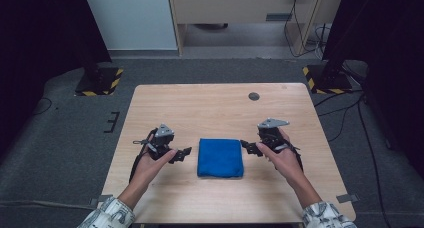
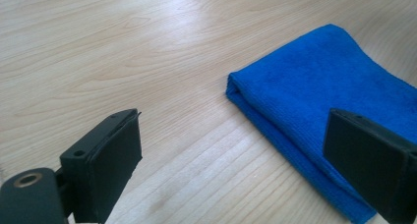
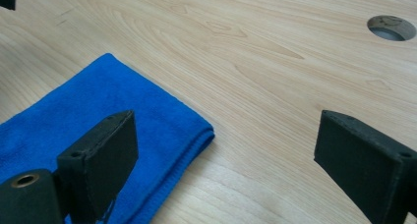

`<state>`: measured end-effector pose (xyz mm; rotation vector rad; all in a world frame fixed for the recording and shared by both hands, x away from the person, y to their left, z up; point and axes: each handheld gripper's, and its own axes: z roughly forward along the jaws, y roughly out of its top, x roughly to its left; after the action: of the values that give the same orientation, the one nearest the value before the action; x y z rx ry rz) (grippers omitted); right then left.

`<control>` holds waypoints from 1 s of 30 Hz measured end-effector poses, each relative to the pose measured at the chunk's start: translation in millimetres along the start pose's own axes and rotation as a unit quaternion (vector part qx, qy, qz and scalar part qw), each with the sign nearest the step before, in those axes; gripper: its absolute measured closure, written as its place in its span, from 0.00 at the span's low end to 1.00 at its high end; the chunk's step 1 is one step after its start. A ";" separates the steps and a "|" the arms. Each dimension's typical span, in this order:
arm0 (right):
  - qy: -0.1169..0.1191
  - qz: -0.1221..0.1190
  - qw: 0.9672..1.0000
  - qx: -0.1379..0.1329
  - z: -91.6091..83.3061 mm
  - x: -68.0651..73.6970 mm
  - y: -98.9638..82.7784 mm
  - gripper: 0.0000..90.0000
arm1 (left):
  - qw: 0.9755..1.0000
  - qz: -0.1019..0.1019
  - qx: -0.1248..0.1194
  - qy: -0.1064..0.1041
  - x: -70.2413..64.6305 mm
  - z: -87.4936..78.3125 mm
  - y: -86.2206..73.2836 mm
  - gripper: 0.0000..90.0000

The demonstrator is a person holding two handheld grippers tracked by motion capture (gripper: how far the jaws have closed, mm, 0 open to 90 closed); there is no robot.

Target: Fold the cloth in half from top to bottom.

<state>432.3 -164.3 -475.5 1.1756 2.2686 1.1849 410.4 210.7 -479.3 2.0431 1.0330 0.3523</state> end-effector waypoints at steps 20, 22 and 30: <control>-0.029 0.038 0.999 0.015 -13.3 -31.9 -36.7 0.11 | 0.999 -0.009 0.033 0.030 27.6 -4.6 -30.1 0.08; -0.030 0.043 0.998 0.019 -13.4 -33.9 -42.2 0.11 | 0.999 -0.014 0.035 0.032 30.6 -5.8 -33.3 0.08; -0.031 0.047 0.997 0.046 -17.6 -40.1 -65.2 0.11 | 0.998 -0.018 0.043 0.036 36.3 -9.5 -45.7 0.09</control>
<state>412.2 -225.8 -520.0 1.3483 2.2651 1.0707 402.9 259.5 -511.8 2.0989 1.1461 0.3708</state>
